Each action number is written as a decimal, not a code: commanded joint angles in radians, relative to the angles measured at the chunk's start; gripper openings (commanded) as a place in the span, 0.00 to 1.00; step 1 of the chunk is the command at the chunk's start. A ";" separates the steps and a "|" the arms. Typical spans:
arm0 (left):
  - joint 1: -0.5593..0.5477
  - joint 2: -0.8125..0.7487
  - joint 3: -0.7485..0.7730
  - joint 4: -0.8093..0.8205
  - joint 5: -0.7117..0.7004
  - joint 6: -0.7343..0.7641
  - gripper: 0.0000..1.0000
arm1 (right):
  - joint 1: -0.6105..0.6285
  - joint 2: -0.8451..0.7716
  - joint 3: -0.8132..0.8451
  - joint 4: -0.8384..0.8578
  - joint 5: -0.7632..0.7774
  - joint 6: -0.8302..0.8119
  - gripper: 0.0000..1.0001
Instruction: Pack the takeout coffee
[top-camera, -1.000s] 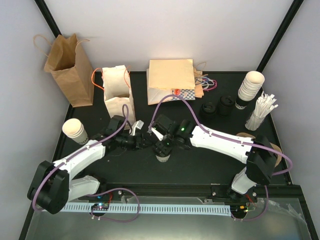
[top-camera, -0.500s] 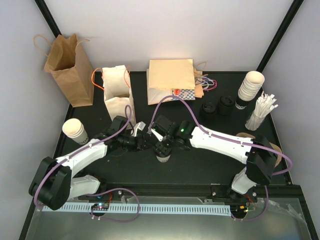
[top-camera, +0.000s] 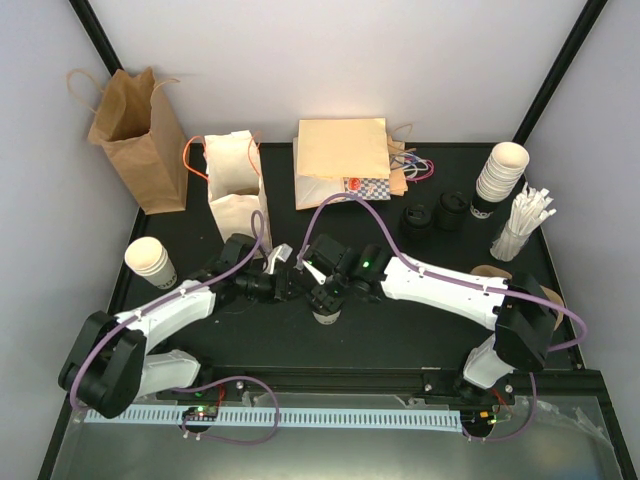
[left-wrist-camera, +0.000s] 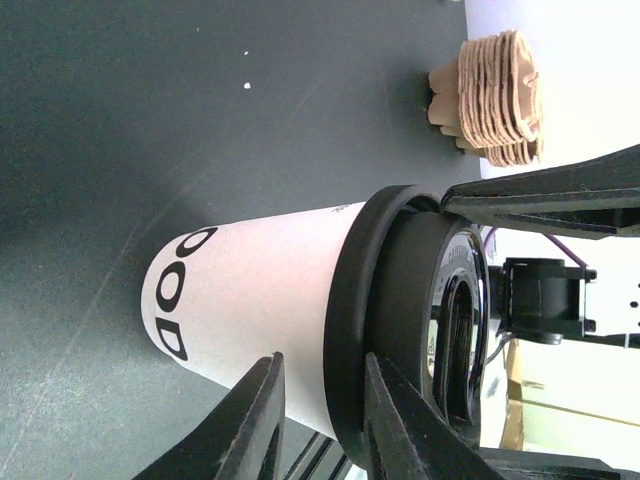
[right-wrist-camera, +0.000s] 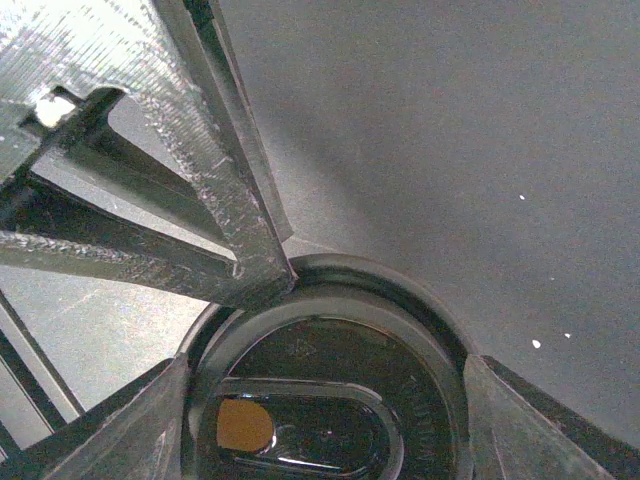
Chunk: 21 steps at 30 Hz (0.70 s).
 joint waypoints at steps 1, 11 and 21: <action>-0.032 0.096 -0.075 -0.026 -0.113 0.002 0.22 | 0.022 0.089 -0.071 -0.075 -0.031 0.031 0.73; -0.047 0.142 -0.095 -0.021 -0.156 0.000 0.21 | 0.029 0.126 -0.087 -0.072 -0.033 0.029 0.72; -0.078 0.142 -0.155 0.028 -0.180 -0.046 0.20 | 0.057 0.139 -0.090 -0.100 0.050 0.045 0.72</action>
